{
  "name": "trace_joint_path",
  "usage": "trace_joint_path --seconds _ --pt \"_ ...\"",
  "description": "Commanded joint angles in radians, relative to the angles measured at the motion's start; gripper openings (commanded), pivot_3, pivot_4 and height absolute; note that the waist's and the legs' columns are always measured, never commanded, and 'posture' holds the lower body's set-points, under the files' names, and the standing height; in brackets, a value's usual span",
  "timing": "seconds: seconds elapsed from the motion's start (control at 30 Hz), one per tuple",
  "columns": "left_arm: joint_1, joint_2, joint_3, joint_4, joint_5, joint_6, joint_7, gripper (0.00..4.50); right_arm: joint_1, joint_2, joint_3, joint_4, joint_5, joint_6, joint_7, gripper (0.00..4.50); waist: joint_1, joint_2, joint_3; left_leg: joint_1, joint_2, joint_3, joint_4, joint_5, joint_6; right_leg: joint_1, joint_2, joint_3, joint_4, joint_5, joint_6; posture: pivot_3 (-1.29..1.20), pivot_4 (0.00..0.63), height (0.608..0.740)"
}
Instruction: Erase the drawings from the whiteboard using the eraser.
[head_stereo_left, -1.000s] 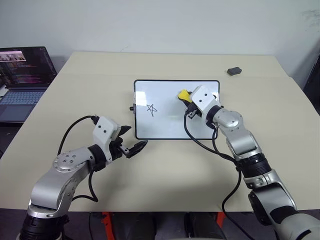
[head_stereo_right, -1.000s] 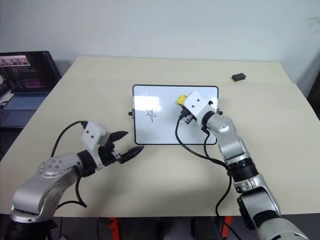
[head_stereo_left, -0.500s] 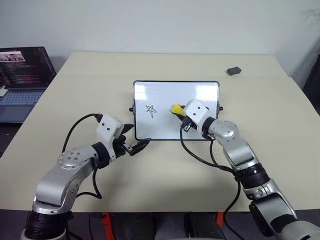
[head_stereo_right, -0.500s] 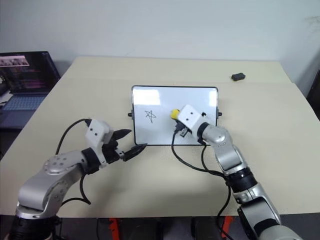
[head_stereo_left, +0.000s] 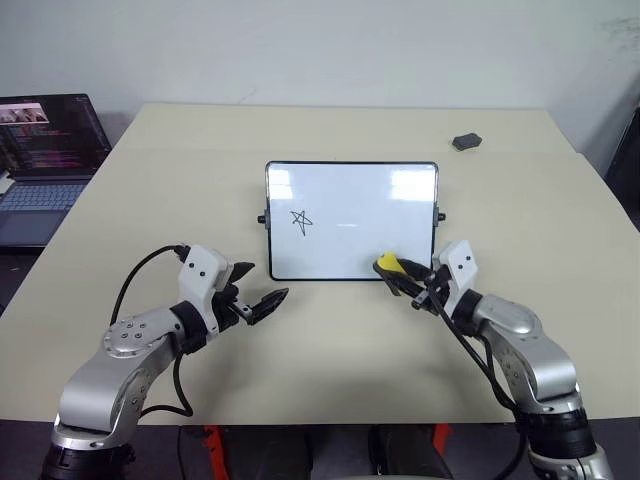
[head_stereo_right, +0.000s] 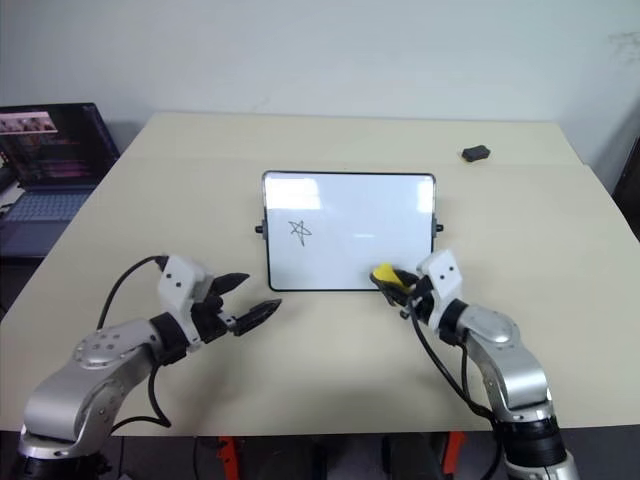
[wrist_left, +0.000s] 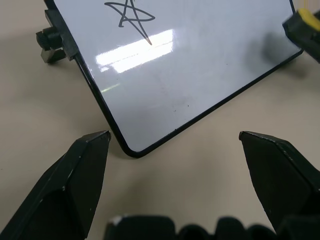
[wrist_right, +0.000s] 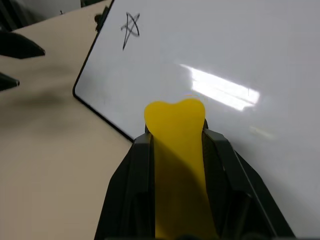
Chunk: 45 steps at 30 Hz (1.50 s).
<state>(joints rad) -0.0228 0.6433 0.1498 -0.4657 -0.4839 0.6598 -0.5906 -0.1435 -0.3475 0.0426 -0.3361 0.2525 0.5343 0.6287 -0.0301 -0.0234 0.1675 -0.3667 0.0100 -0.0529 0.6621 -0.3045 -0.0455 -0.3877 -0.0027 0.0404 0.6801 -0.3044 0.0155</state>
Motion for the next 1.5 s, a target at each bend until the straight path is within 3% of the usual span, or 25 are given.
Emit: trace_joint_path --seconds 0.03,0.4,0.63,0.87,1.17,1.33,1.5 --pt "0.006 0.004 0.036 -0.015 -0.001 -0.035 -0.008 4.5 0.031 -0.047 0.022 -0.043 -0.038 -0.087 0.013 0.97 0.0 0.0 0.0 0.0 0.0 0.0 0.0 0.0 0.0 0.0 0.0 0.0 0.0 0.0 0.0 0.0 0.15 0.74" --pt "0.028 0.009 0.078 -0.018 0.004 -0.039 0.001 4.5 0.03 -0.088 0.092 -0.008 -0.117 -0.293 0.033 0.97 0.0 0.0 0.0 0.0 0.0 0.0 0.0 0.0 0.0 0.0 0.0 0.0 0.0 0.0 0.0 0.0 0.15 0.74" --pt "0.022 0.032 0.094 -0.017 0.027 -0.036 0.004 4.5 -0.165 -0.122 0.19 0.083 -0.309 -0.33 -0.008 0.97 -0.002 0.0 0.0 0.001 0.0 0.0 0.0 0.0 0.0 0.0 0.0 0.0 0.0 0.0 0.0 0.0 0.15 0.74" --pt "0.006 0.059 0.078 0.008 0.031 -0.037 -0.038 4.5 -0.494 0.049 0.287 0.314 -0.423 -0.315 -0.09 0.97 -0.004 0.0 0.0 0.001 0.001 0.0 0.0 0.0 -0.001 -0.001 0.001 0.0 0.001 0.0 0.0 0.0 0.15 0.74" --pt "-0.03 0.06 0.06 0.036 0.044 -0.051 -0.055 4.5 -0.815 0.178 0.33 0.642 -0.498 -0.4 -0.135 0.97 -0.002 0.0 0.0 -0.001 0.0 0.0 0.0 0.0 -0.001 -0.002 0.0 -0.001 0.0 0.0 -0.001 0.0 0.15 0.74" --pt "-0.045 0.063 0.05 0.042 0.047 -0.054 -0.067 4.5 -0.849 0.215 0.369 0.802 -0.541 -0.459 -0.147 0.97 -0.003 0.0 0.0 -0.001 0.001 0.0 -0.001 0.0 0.0 -0.002 0.0 -0.001 0.0 0.0 -0.001 0.0 0.15 0.74" --pt "-0.052 0.064 0.046 0.042 0.048 -0.053 -0.072 4.5 -0.797 0.202 0.409 0.83 -0.562 -0.445 -0.081 0.97 -0.003 0.0 0.0 -0.001 0.0 0.0 0.0 0.0 0.0 -0.002 -0.001 -0.001 0.0 0.0 -0.001 0.0 0.15 0.74"
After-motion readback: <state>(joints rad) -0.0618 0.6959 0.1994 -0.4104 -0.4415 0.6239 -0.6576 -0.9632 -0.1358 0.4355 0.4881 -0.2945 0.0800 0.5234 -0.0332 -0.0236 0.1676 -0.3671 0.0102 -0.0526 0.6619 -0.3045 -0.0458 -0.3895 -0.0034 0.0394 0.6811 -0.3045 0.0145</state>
